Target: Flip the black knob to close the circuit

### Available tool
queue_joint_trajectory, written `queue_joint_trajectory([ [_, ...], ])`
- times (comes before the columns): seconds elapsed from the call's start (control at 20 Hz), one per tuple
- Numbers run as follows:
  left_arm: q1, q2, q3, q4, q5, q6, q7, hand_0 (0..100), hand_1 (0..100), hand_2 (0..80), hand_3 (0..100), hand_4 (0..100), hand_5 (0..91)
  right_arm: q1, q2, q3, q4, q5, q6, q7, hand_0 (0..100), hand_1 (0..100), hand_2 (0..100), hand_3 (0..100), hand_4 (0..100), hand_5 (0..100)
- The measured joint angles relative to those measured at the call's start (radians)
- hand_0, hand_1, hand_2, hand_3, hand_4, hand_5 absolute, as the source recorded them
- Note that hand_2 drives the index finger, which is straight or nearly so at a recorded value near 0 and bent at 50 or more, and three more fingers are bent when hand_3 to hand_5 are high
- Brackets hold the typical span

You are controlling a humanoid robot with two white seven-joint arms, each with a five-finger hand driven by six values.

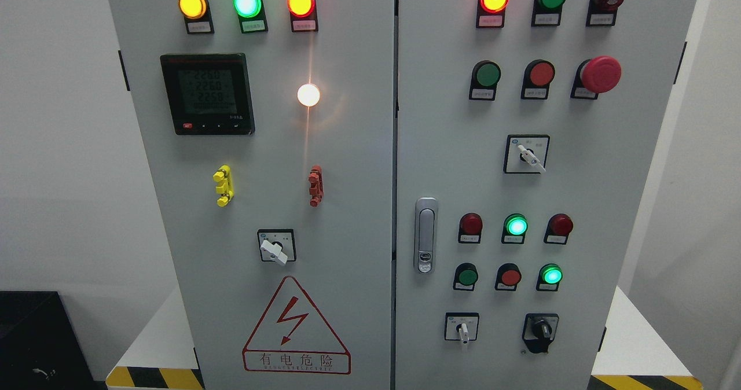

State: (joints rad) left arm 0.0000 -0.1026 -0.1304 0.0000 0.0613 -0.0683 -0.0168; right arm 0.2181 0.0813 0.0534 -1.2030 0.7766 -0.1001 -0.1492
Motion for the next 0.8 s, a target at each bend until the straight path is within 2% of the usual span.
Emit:
queue_joint_trajectory([
  [0.1, 0.0, 0.0, 0.0, 0.0, 0.0, 0.0, 0.0, 12, 56, 0.0, 0, 0, 0.0, -0.004, -0.001, -0.008, -0.054, 0.061, -0.001, 0.0, 0, 27, 81, 95, 84, 94],
  [0.35, 0.0, 0.0, 0.0, 0.0, 0.0, 0.0, 0.0, 12, 56, 0.0, 0, 0, 0.0, -0.027, -0.001, -0.029, -0.175, 0.161, 0.004, 0.012, 0, 16, 86, 100, 88, 98],
  [0.6, 0.0, 0.0, 0.0, 0.0, 0.0, 0.0, 0.0, 12, 56, 0.0, 0, 0, 0.0, -0.044, 0.0, -0.058, -0.265, 0.222, 0.02, 0.028, 0, 11, 87, 100, 90, 100],
  [0.7, 0.0, 0.0, 0.0, 0.0, 0.0, 0.0, 0.0, 12, 56, 0.0, 0, 0, 0.0, -0.052, 0.0, -0.067, -0.293, 0.234, 0.032, 0.038, 0, 2, 88, 100, 91, 100],
  [0.8, 0.0, 0.0, 0.0, 0.0, 0.0, 0.0, 0.0, 12, 56, 0.0, 0, 0, 0.0, -0.064, 0.0, -0.077, -0.32, 0.243, 0.04, 0.046, 0, 0, 88, 100, 91, 100],
])
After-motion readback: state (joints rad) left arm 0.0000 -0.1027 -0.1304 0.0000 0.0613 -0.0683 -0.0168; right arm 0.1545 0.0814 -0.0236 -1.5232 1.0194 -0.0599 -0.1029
